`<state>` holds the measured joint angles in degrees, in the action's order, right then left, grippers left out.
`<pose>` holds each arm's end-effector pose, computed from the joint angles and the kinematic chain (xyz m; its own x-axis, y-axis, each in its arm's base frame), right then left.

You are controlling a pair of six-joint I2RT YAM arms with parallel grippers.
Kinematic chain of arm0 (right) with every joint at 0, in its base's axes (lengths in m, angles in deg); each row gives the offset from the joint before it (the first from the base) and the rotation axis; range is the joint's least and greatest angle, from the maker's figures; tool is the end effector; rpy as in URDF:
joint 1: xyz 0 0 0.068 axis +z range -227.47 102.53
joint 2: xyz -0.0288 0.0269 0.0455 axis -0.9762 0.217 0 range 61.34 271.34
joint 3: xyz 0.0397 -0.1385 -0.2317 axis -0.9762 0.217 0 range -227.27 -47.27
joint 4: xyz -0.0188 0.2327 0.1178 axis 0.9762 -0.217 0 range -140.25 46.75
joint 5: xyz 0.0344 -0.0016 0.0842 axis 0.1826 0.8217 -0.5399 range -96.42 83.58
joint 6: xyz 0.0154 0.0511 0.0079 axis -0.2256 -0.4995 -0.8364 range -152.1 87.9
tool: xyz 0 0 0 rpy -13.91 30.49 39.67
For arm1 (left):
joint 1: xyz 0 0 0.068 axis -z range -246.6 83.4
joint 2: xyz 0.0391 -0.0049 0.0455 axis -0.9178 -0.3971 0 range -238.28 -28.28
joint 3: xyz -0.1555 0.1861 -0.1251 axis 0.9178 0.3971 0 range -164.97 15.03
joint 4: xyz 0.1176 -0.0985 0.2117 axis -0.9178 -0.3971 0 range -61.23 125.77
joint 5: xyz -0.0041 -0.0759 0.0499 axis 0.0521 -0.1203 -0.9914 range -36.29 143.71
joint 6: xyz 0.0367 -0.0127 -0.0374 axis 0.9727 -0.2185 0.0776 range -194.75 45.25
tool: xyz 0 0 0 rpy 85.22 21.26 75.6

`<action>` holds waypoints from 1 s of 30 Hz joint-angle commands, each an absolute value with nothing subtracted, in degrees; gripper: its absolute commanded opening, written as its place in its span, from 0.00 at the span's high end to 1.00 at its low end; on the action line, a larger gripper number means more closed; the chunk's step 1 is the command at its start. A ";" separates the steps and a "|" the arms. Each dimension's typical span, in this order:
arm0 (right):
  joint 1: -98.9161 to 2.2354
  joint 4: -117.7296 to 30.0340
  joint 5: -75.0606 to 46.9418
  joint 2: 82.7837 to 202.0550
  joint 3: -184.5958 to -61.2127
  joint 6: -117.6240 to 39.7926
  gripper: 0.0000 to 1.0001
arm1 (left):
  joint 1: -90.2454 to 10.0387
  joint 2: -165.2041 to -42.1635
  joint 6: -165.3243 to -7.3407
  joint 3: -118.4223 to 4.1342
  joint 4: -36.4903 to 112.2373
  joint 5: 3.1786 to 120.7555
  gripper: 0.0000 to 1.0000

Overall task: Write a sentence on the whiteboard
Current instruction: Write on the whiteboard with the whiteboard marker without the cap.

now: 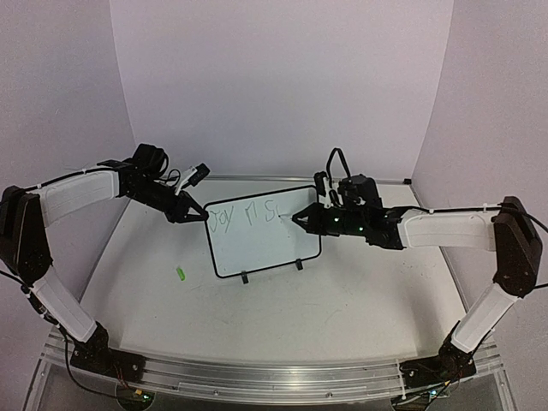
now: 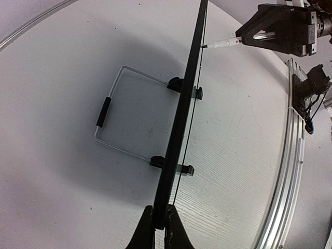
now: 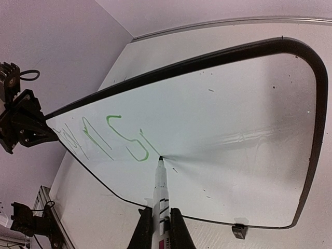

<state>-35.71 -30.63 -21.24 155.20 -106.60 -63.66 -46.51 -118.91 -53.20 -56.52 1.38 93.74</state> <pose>0.2730 0.2561 0.2470 -0.6667 0.0830 -0.7407 -0.5538 0.6100 0.5668 0.3061 -0.1363 0.2729 -0.4732 0.4726 -0.7434 0.8563 0.4450 -0.2621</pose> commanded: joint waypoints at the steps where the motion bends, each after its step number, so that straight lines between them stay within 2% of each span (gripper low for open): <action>1: -35.78 -29.09 -22.37 150.71 -106.70 -63.15 1.00 | -46.29 -118.37 -50.32 -56.96 1.76 86.83 1.00; 30: -35.17 -28.76 -19.64 155.86 -113.01 -61.54 1.00 | -46.28 -118.49 -50.31 -56.96 1.74 86.80 1.00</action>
